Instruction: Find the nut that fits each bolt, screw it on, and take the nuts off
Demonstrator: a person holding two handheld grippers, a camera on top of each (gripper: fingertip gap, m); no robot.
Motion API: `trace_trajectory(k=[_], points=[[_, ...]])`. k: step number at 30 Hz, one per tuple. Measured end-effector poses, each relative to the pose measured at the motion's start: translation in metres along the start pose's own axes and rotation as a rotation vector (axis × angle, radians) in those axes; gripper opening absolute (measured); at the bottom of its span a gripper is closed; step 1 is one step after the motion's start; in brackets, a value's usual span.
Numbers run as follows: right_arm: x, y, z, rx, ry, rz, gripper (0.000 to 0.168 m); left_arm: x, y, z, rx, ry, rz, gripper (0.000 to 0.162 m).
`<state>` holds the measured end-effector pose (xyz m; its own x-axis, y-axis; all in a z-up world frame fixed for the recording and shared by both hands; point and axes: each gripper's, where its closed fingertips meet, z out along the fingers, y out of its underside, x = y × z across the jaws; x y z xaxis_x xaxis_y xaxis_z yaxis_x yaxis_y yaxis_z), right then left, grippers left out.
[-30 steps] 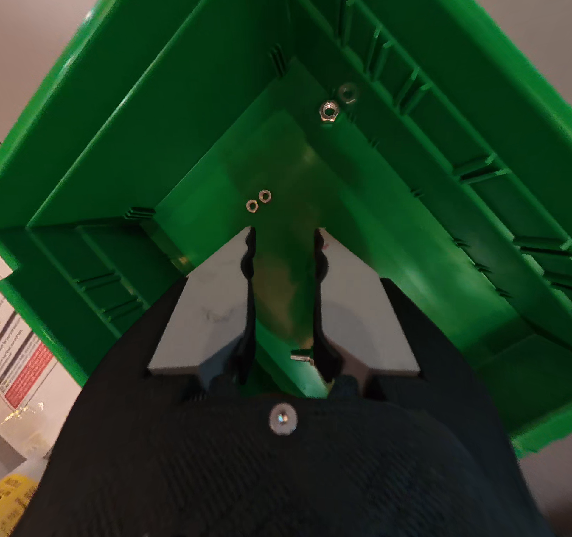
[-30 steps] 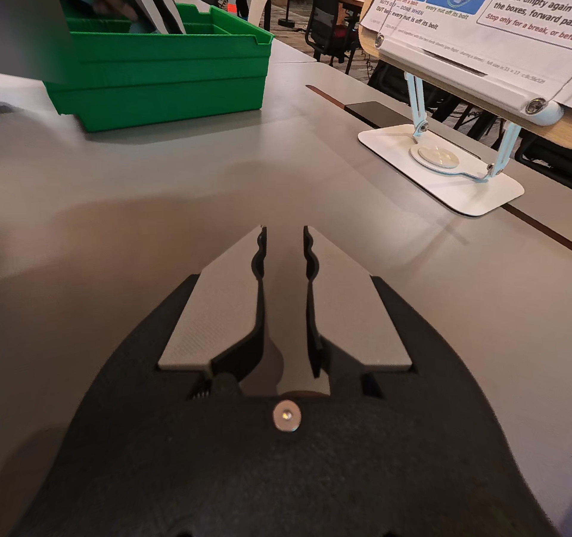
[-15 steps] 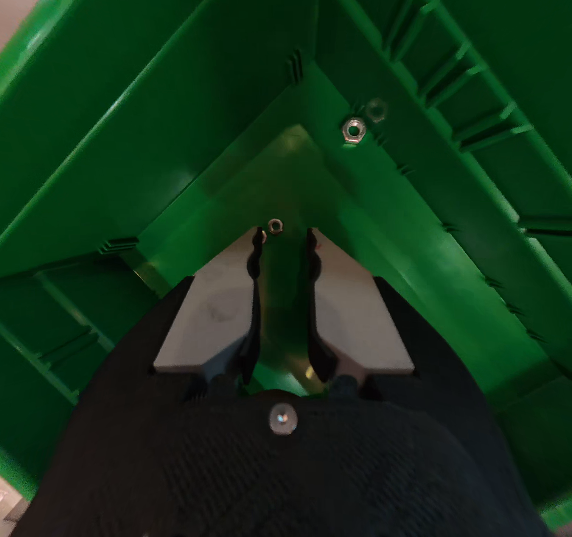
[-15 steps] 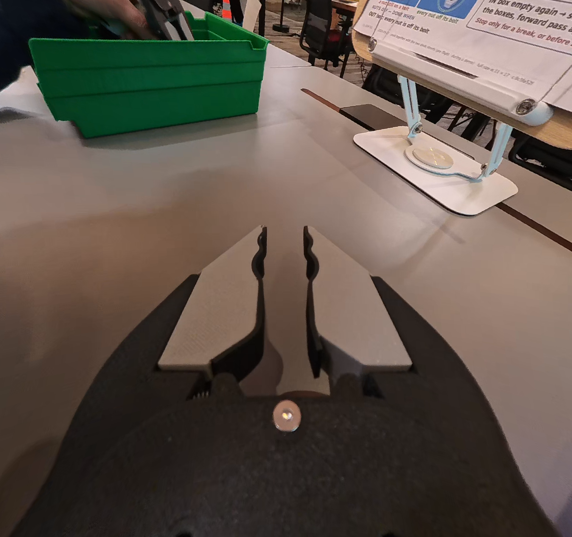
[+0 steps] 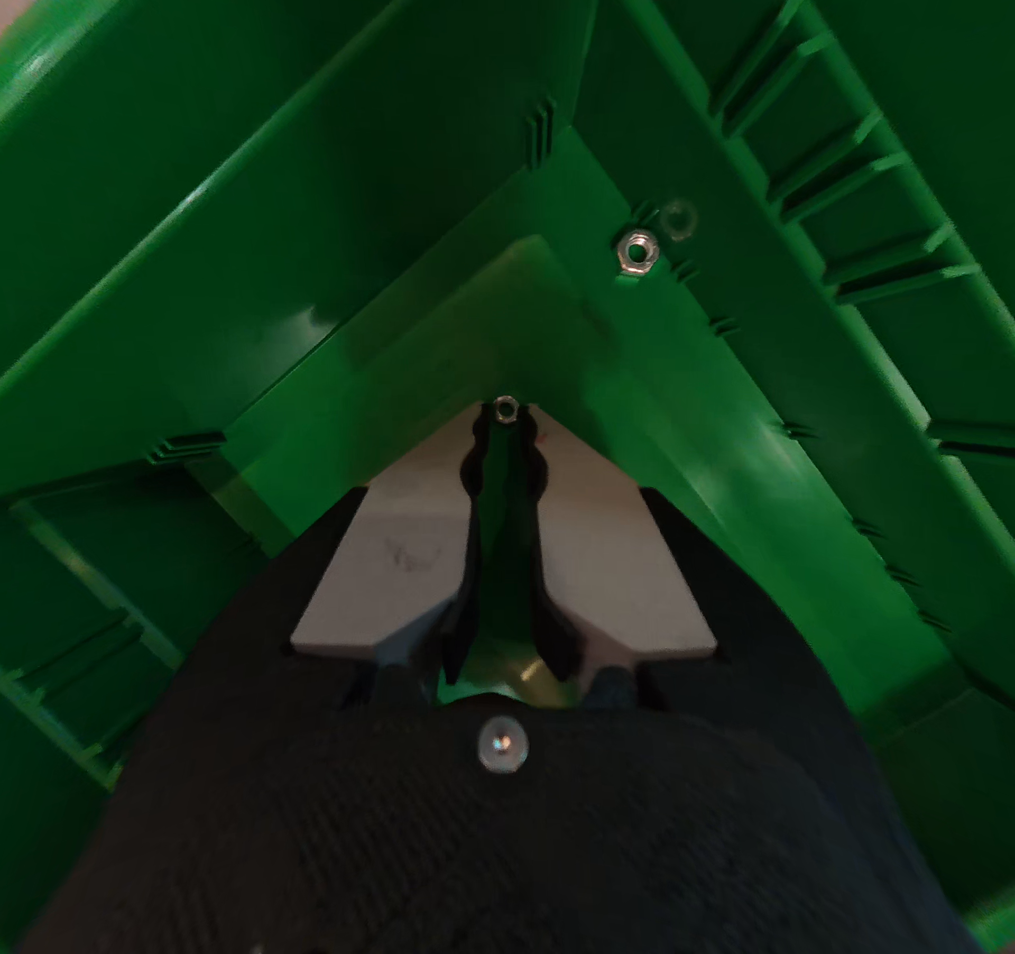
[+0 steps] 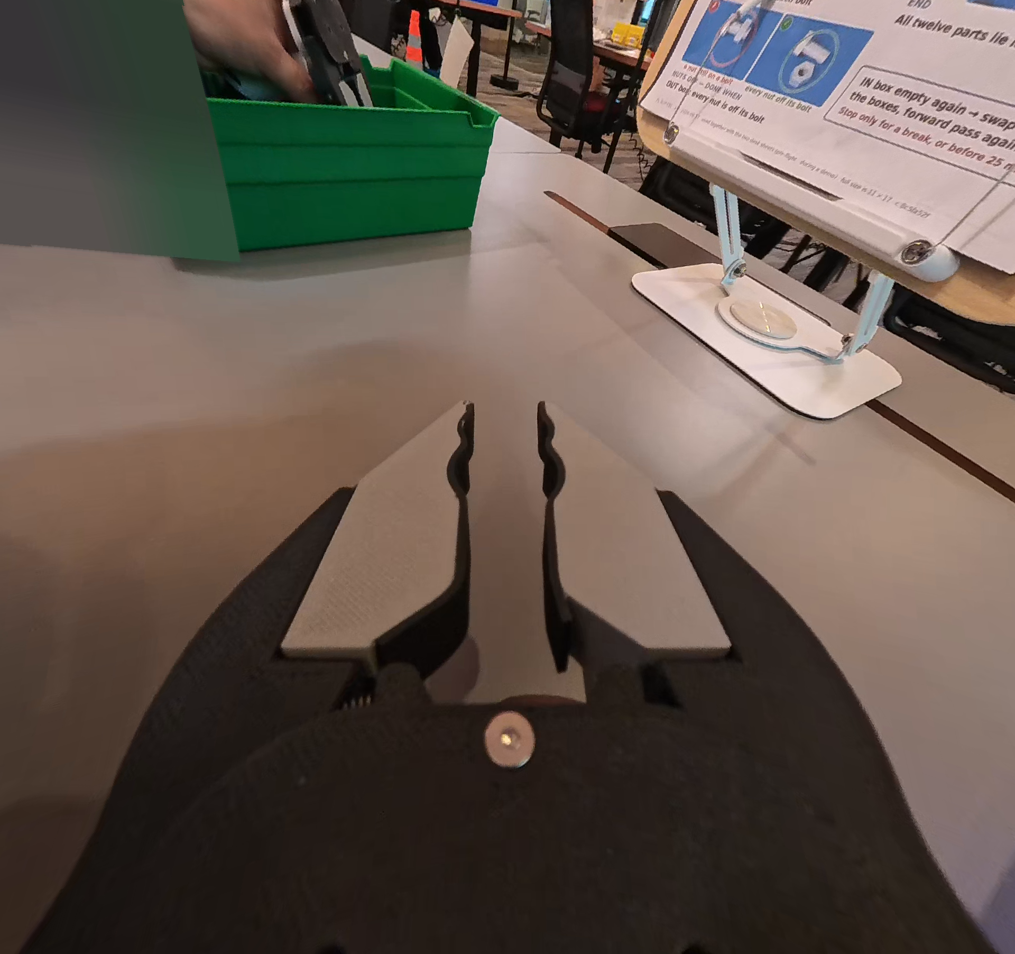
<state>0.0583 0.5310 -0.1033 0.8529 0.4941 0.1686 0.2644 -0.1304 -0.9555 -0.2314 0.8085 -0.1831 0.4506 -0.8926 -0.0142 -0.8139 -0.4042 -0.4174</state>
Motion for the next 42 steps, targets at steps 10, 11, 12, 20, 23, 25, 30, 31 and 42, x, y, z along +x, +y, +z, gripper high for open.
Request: trace_trajectory(k=[10,11,12,20,23,25,30,31,42], points=[[-0.001,-0.008,-0.004,0.021,0.001,0.032,0.02,0.008,-0.022,-0.043,0.149,-0.106,0.024,0.008],[0.0,-0.008,-0.005,0.016,0.001,0.04,0.02,0.015,-0.028,-0.056,0.199,-0.108,0.031,0.008],[0.0,-0.009,-0.005,0.012,-0.001,0.051,0.02,0.027,-0.034,-0.07,0.259,-0.094,0.047,0.008],[-0.01,-0.025,-0.017,0.054,-0.084,0.181,0.021,0.212,-0.062,-0.171,0.749,0.201,0.185,0.007],[-0.015,-0.031,-0.022,0.073,-0.113,0.203,0.021,0.291,-0.059,-0.158,0.745,0.33,0.271,0.007],[-0.017,-0.033,-0.024,0.077,-0.111,0.194,0.02,0.332,-0.056,-0.126,0.667,0.382,0.34,0.008],[-0.017,-0.037,-0.029,0.078,-0.081,0.148,0.019,0.395,-0.068,-0.048,0.492,0.437,0.411,0.008],[-0.016,-0.037,-0.03,0.076,-0.071,0.136,0.019,0.399,-0.07,-0.034,0.455,0.409,0.43,0.008],[-0.012,-0.021,-0.032,-0.02,-0.023,0.12,0.02,0.43,-0.066,0.022,0.326,0.376,0.48,0.007]])
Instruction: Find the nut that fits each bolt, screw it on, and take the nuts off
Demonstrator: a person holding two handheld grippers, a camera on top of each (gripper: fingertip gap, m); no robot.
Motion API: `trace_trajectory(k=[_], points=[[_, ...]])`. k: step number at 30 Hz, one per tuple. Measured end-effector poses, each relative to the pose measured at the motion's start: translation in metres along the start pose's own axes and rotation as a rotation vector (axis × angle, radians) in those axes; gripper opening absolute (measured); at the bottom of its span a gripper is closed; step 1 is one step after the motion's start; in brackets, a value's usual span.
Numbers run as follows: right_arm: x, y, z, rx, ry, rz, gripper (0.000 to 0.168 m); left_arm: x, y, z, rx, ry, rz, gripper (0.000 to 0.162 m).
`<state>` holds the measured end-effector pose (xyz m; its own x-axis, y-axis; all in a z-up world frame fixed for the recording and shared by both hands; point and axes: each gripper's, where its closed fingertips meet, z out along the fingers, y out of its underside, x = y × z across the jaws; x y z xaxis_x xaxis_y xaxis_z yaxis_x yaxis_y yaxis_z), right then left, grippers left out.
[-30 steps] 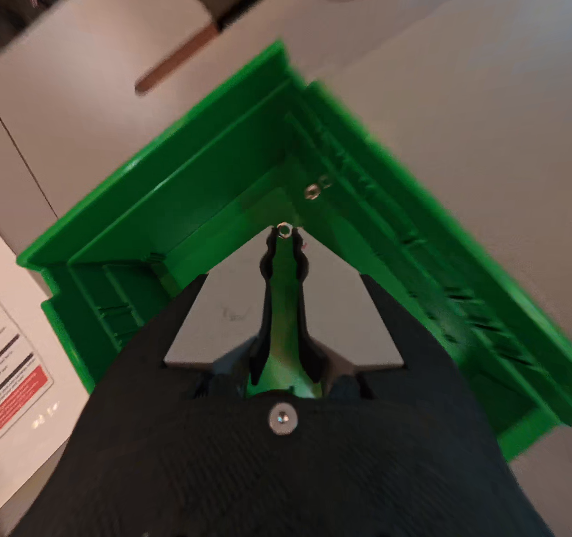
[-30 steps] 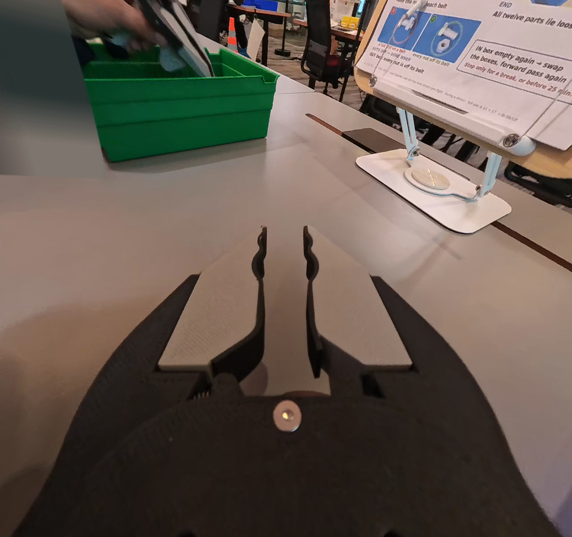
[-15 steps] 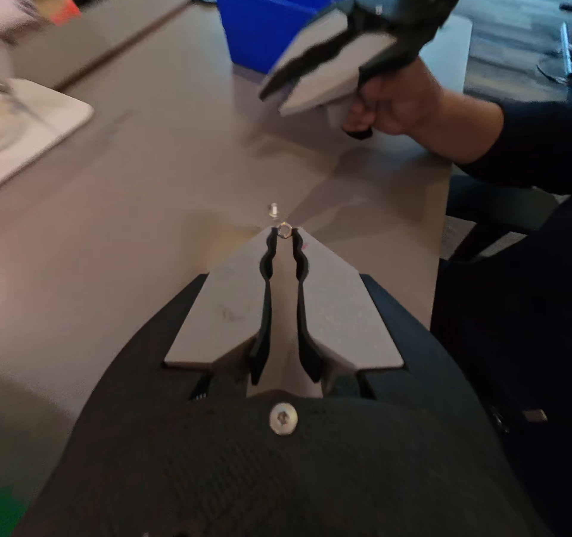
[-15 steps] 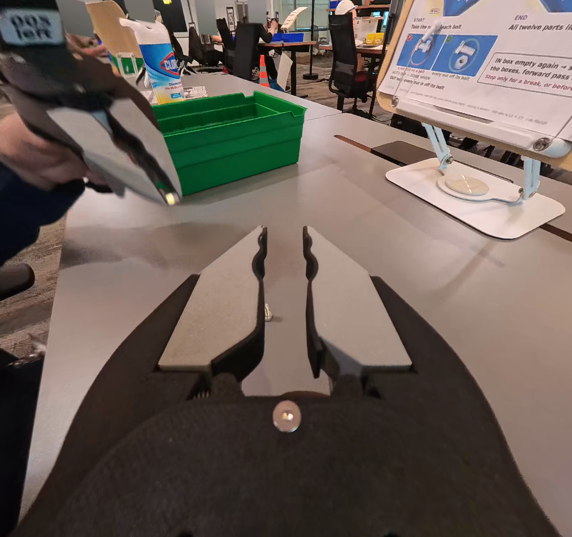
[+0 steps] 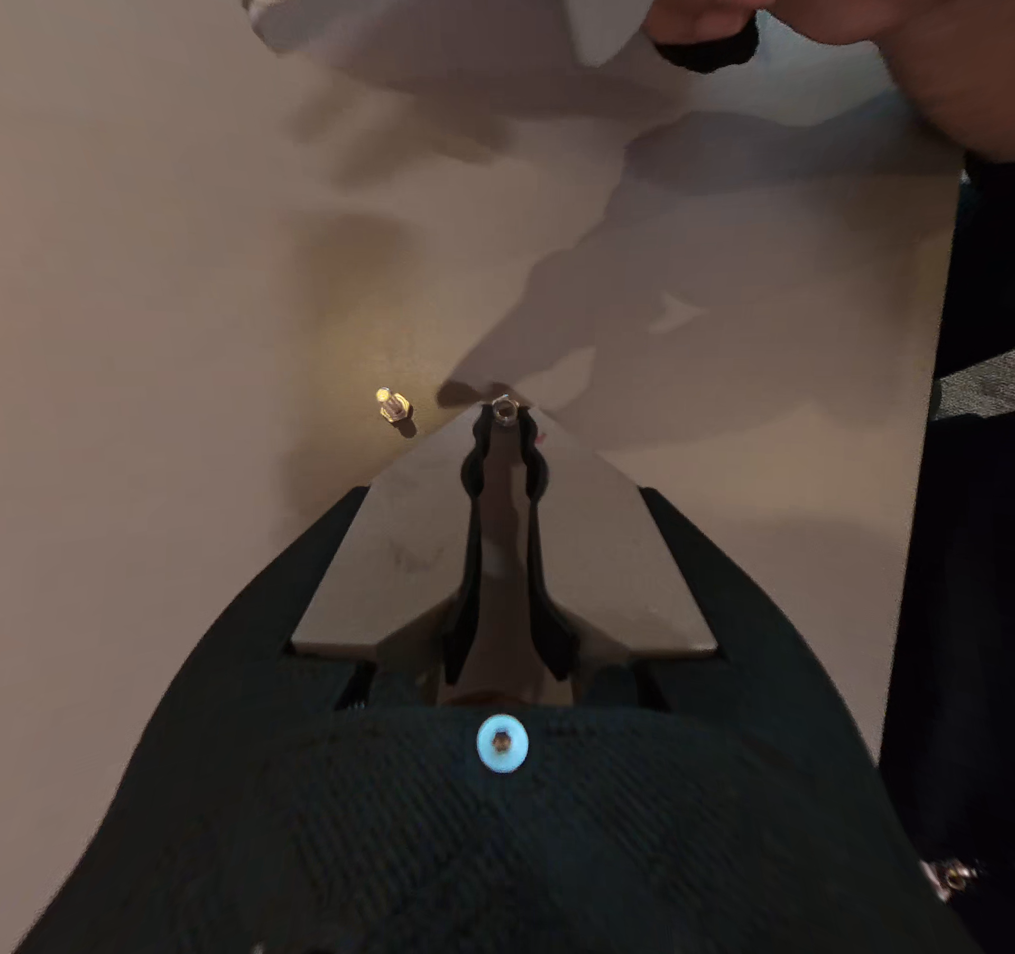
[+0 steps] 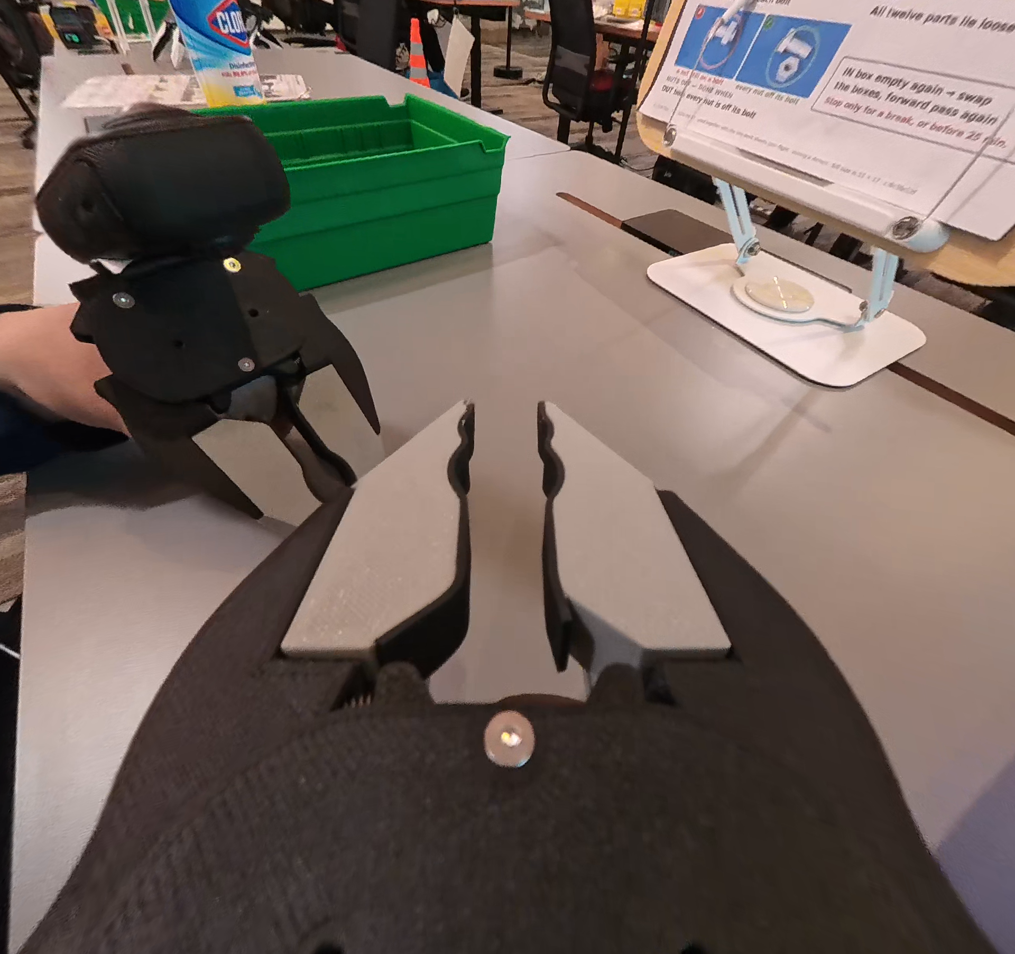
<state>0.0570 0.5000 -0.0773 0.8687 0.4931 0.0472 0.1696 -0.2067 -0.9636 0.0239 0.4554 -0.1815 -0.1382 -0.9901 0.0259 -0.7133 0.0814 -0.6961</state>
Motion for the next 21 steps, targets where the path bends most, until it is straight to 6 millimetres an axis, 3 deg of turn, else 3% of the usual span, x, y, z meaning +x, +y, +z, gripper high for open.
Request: trace_trajectory(k=[2,6,10,16,21], points=[[-0.002,0.004,0.003,-0.023,-0.005,-0.003,0.02,-0.001,-0.001,-0.001,0.014,-0.003,-0.004,0.007],[-0.005,0.013,0.008,-0.073,-0.001,-0.032,0.02,-0.007,0.002,-0.004,0.014,-0.004,-0.02,0.022],[-0.004,0.021,0.012,-0.119,0.01,-0.045,0.019,-0.013,-0.002,-0.02,0.045,0.003,0.013,0.023],[-0.019,0.038,0.021,-0.193,-0.097,0.012,0.019,-0.054,-0.015,-0.062,0.177,-0.021,-0.001,0.026],[-0.029,0.06,0.033,-0.29,-0.126,0.001,0.017,-0.084,-0.014,-0.056,0.277,-0.04,-0.041,0.029]])
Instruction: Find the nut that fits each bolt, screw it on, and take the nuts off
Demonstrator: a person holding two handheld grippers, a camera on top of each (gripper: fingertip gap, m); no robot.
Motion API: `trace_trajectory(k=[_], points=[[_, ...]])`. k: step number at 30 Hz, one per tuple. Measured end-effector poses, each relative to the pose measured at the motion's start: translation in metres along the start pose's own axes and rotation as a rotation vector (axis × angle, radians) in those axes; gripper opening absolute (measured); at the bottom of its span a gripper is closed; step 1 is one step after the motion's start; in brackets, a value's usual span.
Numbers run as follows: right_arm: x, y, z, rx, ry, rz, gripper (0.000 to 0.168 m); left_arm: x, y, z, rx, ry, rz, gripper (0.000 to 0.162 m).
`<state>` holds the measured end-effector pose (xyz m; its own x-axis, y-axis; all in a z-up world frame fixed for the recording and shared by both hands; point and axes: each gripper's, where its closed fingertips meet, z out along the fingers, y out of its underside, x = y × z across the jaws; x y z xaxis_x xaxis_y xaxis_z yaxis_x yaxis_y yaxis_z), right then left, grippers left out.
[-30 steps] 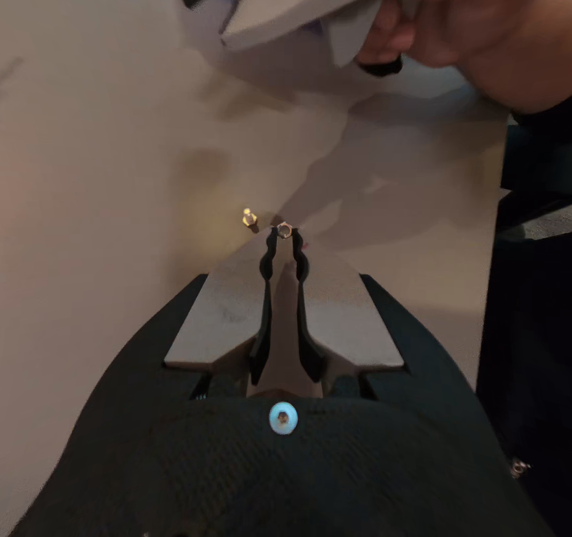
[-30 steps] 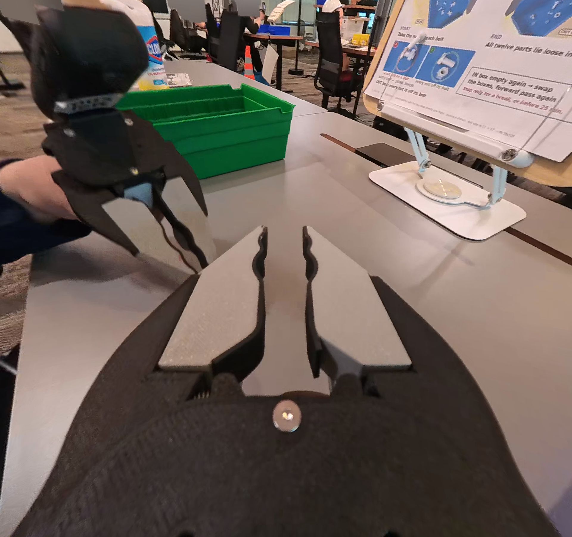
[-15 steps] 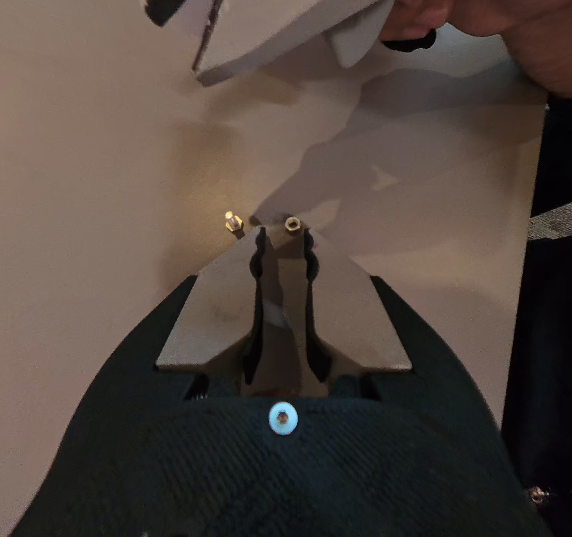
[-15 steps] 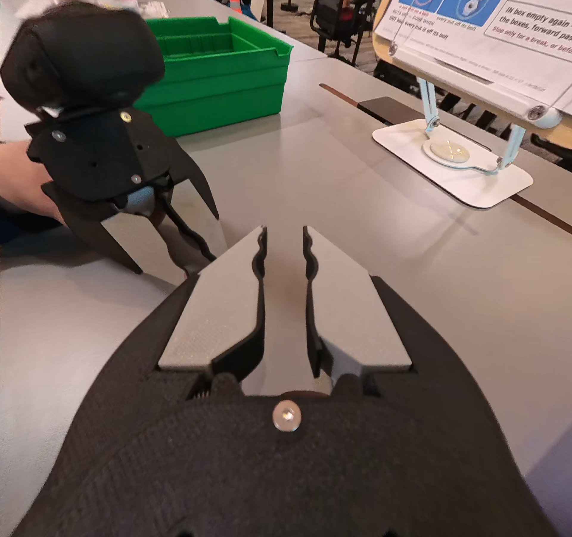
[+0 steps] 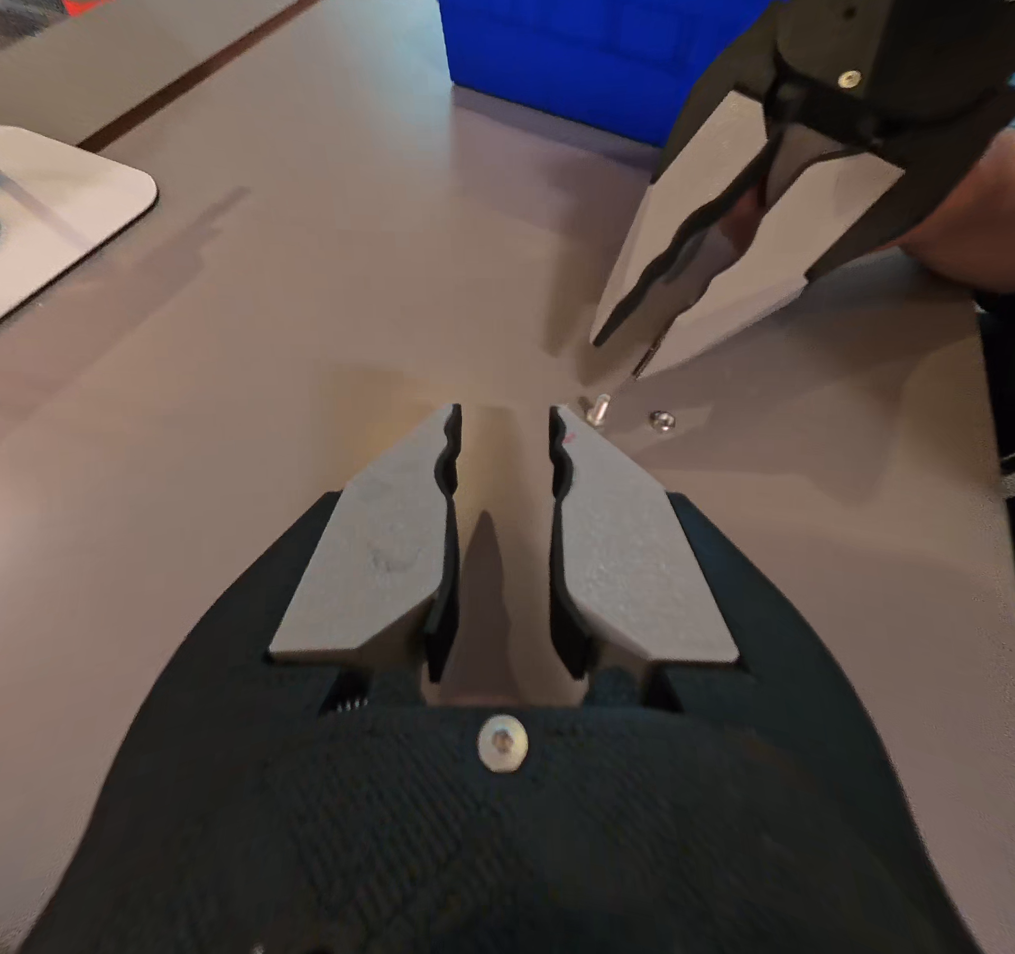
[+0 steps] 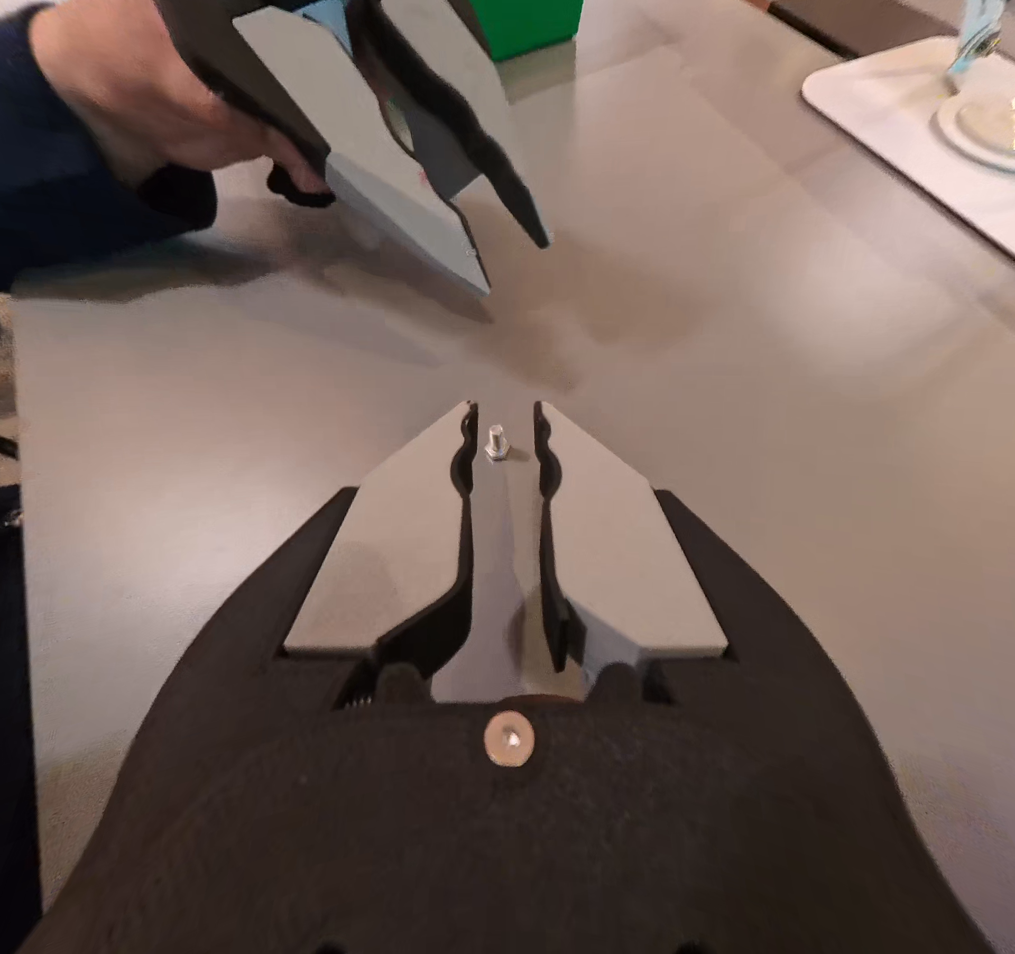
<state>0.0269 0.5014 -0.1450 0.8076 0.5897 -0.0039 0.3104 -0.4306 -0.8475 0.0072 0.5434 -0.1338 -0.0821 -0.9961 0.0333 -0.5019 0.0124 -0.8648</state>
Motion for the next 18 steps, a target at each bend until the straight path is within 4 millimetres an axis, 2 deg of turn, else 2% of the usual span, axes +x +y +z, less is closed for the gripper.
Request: trace_trajectory(k=[2,6,9,11,15,18], points=[[-0.001,0.007,0.006,-0.037,-0.005,-0.003,0.017,0.003,0.011,0.006,-0.065,0.022,0.0,0.033],[-0.006,0.011,0.013,-0.054,-0.041,0.013,0.016,0.007,0.02,0.014,-0.071,0.024,0.054,0.026],[-0.004,0.018,0.018,-0.096,-0.041,0.01,0.003,0.014,0.026,0.019,-0.1,0.04,0.088,0.026],[-0.005,0.021,0.021,-0.11,-0.052,0.016,0.003,0.018,0.027,0.02,-0.105,0.045,0.107,0.026],[-0.004,0.019,0.021,-0.105,-0.051,0.028,0.002,0.022,0.028,0.021,-0.113,0.056,0.106,0.026],[-0.004,0.009,0.016,-0.048,-0.054,0.046,0.003,0.025,0.026,0.021,-0.096,0.073,0.095,0.026]])
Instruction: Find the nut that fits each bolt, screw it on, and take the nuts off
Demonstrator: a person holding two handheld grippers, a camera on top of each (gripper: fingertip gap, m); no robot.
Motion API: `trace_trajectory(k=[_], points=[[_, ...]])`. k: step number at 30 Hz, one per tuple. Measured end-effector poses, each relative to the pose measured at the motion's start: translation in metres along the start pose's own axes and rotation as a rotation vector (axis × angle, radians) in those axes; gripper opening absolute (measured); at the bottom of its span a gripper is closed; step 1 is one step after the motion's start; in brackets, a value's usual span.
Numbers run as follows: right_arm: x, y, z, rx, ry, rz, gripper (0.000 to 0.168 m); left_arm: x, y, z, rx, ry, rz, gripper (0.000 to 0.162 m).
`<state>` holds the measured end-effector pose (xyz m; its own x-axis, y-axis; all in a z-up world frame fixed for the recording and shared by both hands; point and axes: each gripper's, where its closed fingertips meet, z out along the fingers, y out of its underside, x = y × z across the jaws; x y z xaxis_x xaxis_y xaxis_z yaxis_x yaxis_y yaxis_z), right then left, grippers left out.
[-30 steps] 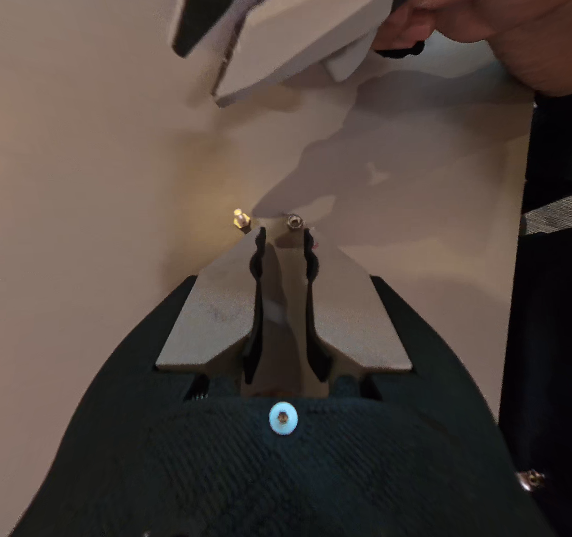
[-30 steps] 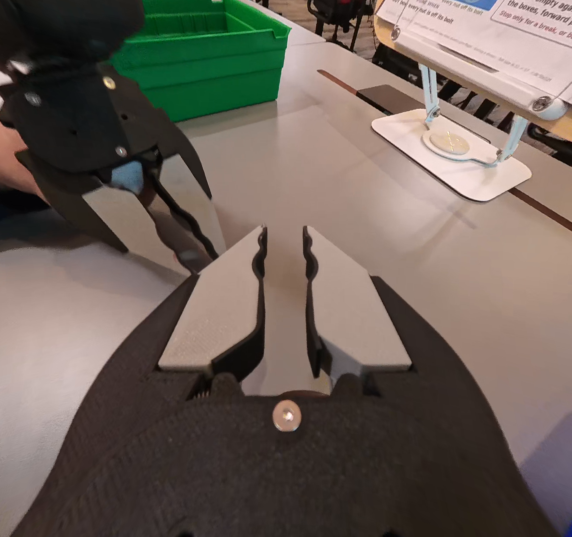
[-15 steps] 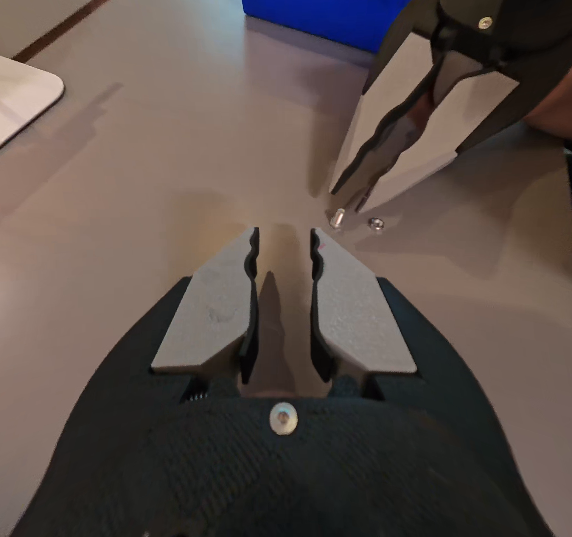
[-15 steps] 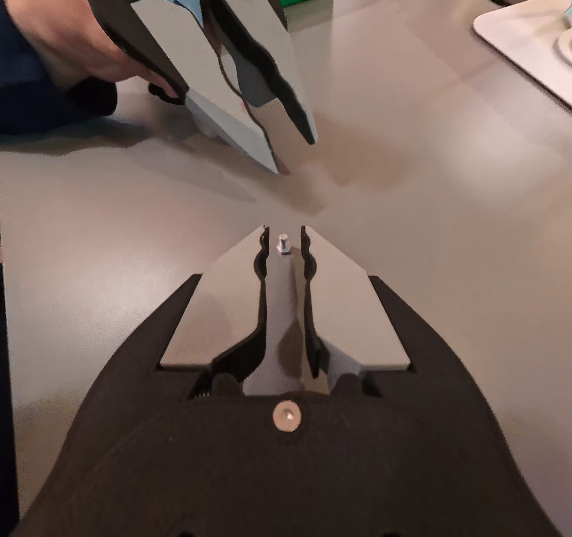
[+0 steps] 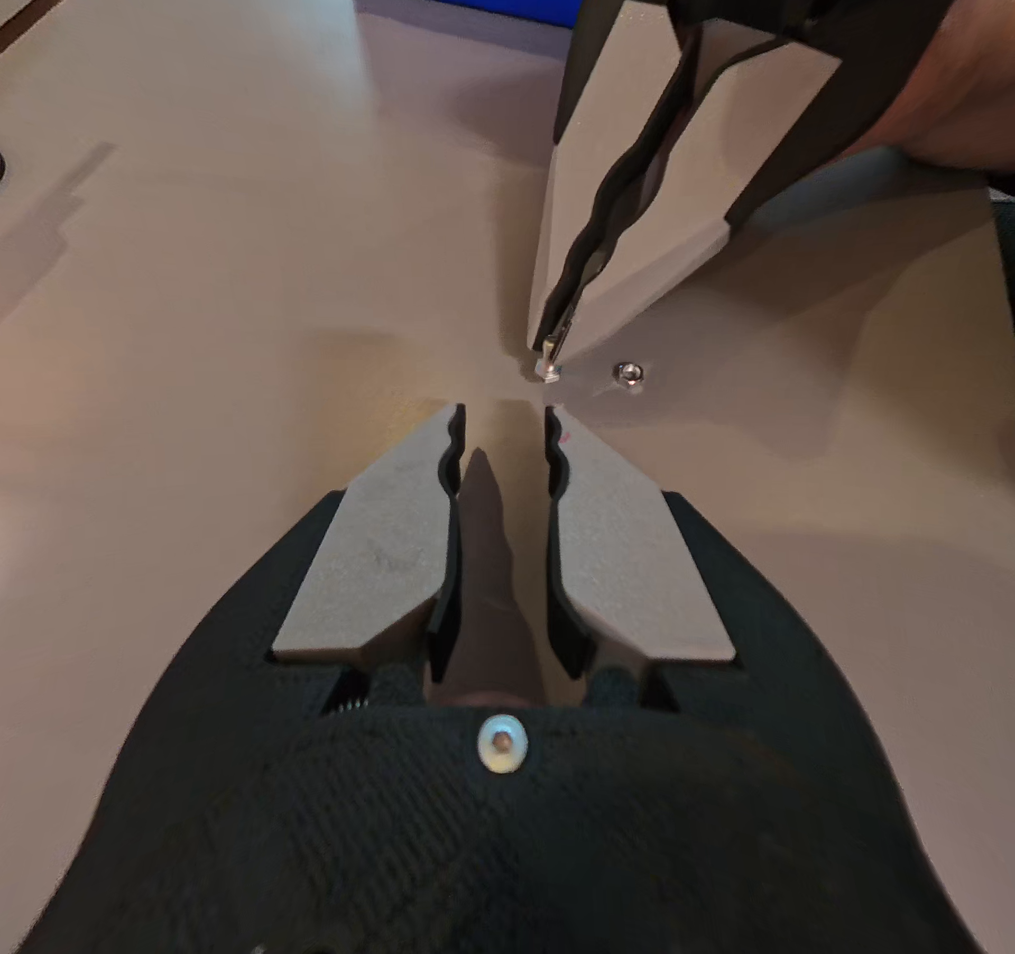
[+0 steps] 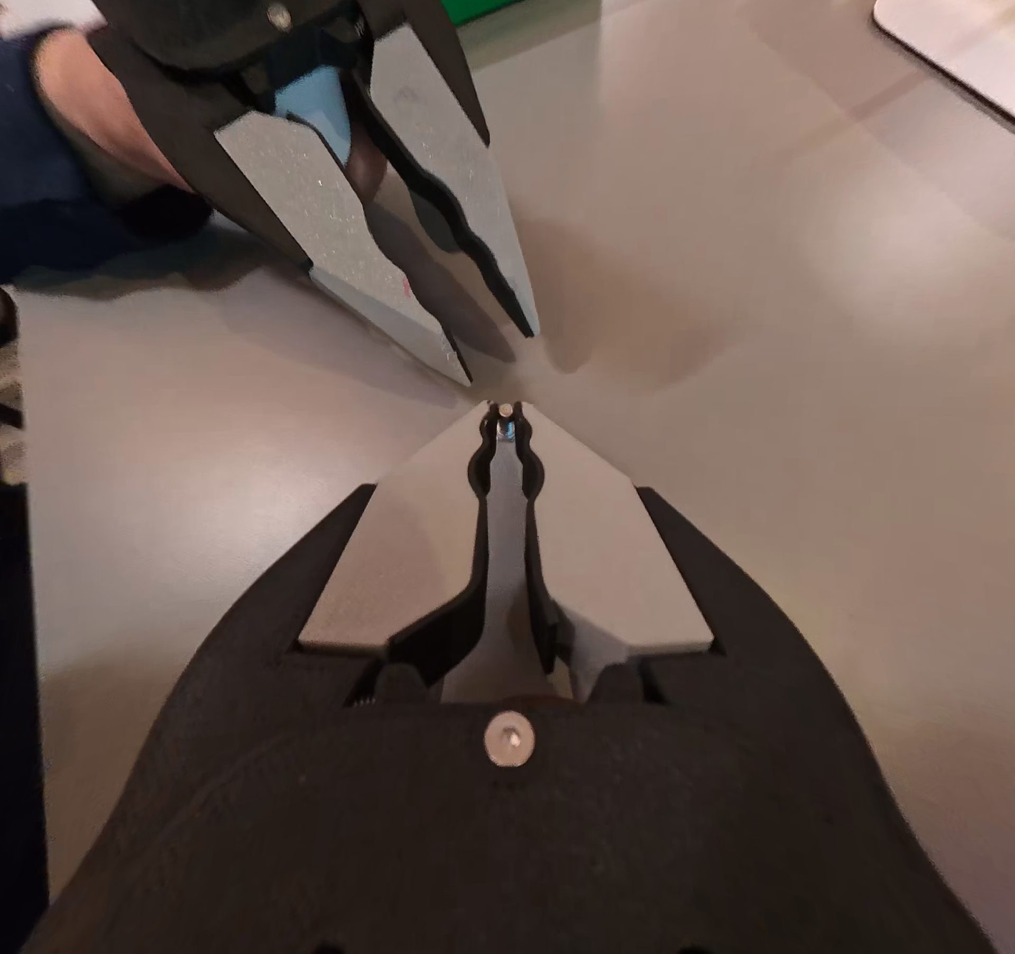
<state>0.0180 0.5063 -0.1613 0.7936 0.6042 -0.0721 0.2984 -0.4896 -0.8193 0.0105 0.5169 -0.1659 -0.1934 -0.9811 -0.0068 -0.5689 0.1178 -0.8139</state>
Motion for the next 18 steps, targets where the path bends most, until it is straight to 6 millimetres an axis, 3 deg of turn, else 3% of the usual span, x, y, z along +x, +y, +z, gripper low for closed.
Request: trace_trajectory(k=[6,13,18], points=[[-0.002,-0.026,-0.014,0.147,-0.044,0.08,0.003,0.008,-0.012,0.001,0.057,0.008,0.024,0.024],[-0.006,-0.039,-0.022,0.224,-0.061,0.094,0.003,0.015,-0.032,-0.001,0.175,-0.004,0.056,0.018],[-0.008,-0.042,-0.028,0.241,-0.066,0.082,0.002,0.016,-0.036,-0.003,0.202,-0.019,0.091,0.014]])
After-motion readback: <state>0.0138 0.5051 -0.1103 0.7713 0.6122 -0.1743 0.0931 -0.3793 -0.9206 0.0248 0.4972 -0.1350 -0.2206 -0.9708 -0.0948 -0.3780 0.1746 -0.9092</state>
